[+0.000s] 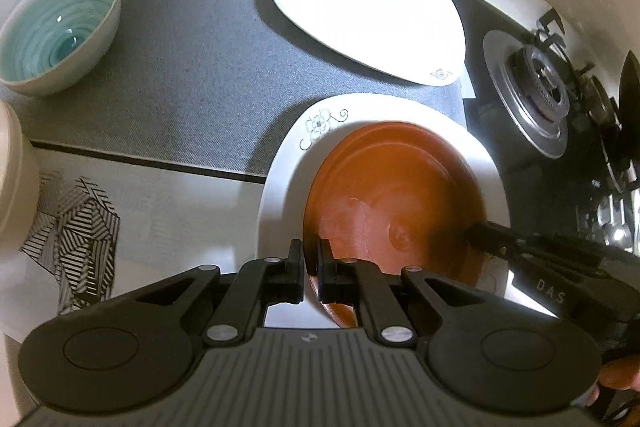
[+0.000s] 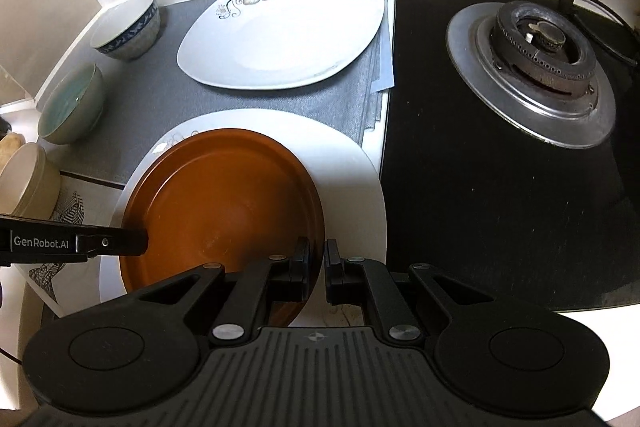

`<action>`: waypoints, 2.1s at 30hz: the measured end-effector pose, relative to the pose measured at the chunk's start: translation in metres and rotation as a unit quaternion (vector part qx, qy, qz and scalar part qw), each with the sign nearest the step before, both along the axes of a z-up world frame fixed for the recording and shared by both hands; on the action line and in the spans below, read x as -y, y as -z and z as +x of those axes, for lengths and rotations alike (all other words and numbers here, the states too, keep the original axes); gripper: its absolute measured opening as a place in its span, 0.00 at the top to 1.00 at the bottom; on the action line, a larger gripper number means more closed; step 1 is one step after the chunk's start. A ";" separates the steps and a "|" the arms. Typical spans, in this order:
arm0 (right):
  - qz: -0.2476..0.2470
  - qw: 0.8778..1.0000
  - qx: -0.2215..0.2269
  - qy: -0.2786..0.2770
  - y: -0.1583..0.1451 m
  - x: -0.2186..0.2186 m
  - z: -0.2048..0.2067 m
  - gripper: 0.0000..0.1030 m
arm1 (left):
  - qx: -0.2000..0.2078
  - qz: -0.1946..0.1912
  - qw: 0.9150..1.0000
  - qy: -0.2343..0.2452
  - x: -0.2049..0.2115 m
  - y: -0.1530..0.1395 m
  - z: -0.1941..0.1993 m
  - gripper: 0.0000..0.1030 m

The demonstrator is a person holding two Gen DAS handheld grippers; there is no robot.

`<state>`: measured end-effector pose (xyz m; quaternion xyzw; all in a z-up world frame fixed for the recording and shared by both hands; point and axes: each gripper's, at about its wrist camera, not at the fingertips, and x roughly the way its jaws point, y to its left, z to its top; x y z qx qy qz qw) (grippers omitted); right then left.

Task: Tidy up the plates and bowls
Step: 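Carry the orange plate with the left tool onto the large white floral plate, release, then raise the left tool away from the stacked plates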

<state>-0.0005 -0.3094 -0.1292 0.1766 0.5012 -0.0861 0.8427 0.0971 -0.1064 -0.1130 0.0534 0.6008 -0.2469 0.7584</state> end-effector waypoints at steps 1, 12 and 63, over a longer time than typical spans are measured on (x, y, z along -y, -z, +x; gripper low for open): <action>-0.004 1.000 0.001 -0.001 -0.001 -0.001 -0.001 0.88 | 0.007 0.006 1.000 0.003 0.001 -0.002 -0.001 0.87; -0.040 0.999 0.033 0.008 -0.030 0.002 -0.015 0.47 | 0.065 0.017 0.996 0.053 0.012 -0.058 -0.001 0.04; -0.113 0.991 -0.066 0.028 -0.002 0.029 -0.021 0.41 | 0.151 -0.140 0.978 0.023 0.017 -0.274 0.023 0.00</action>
